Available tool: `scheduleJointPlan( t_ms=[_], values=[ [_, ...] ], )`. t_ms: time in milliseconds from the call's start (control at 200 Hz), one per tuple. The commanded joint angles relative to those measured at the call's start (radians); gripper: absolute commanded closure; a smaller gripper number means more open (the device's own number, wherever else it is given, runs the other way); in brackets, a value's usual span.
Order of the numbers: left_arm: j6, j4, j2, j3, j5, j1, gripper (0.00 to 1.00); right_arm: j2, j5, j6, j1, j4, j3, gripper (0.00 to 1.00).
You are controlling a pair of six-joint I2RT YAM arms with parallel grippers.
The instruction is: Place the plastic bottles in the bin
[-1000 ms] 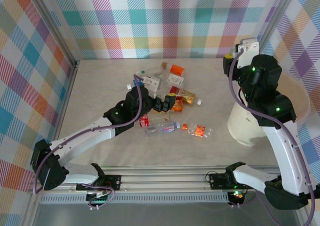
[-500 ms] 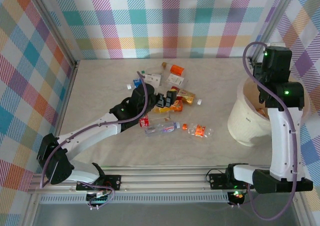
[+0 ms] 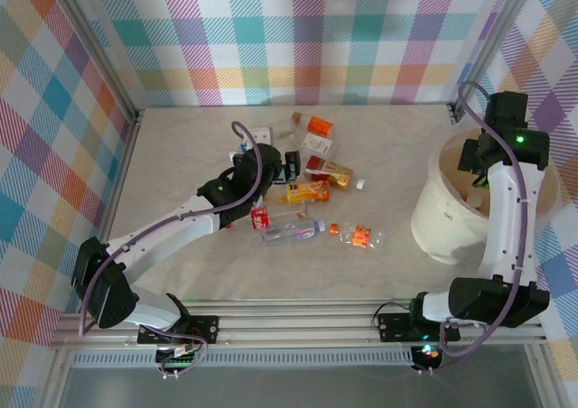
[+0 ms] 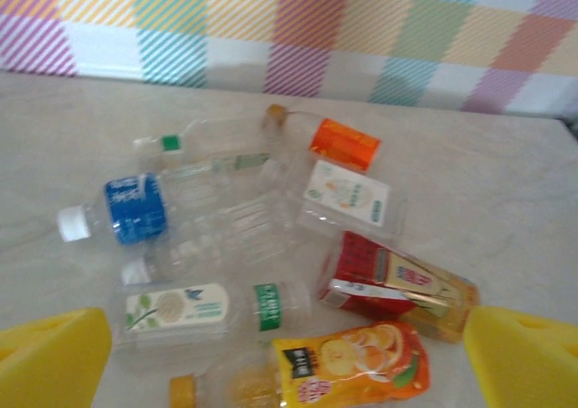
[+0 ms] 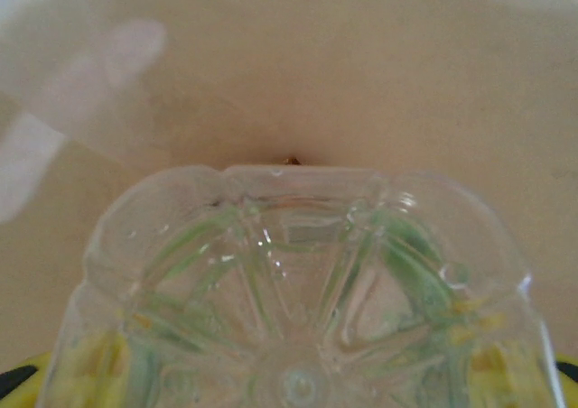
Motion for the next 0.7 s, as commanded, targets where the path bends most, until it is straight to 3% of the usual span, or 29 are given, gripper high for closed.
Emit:
scheduleJointPlan(
  t_ms=[0, 350, 490, 695],
  values=[
    [-0.105, -0.107, -0.022, -0.009, -0.068, 0.021, 0.00, 0.016, -0.057, 0.030, -0.027, 0.005, -0.033, 0.63],
    [-0.221, -0.199, -0.055, -0.060, -0.094, 0.044, 0.00, 0.065, -0.103, 0.054, -0.041, 0.126, -0.127, 0.59],
    [-0.240, -0.203, -0.075, -0.084, -0.103, 0.047, 0.00, 0.067, -0.112, 0.064, -0.043, 0.170, -0.150, 0.44],
    [-0.253, -0.211, -0.084, -0.098, -0.116, 0.056, 0.00, 0.017, -0.087, 0.068, -0.043, 0.197, -0.170, 0.29]
  ],
)
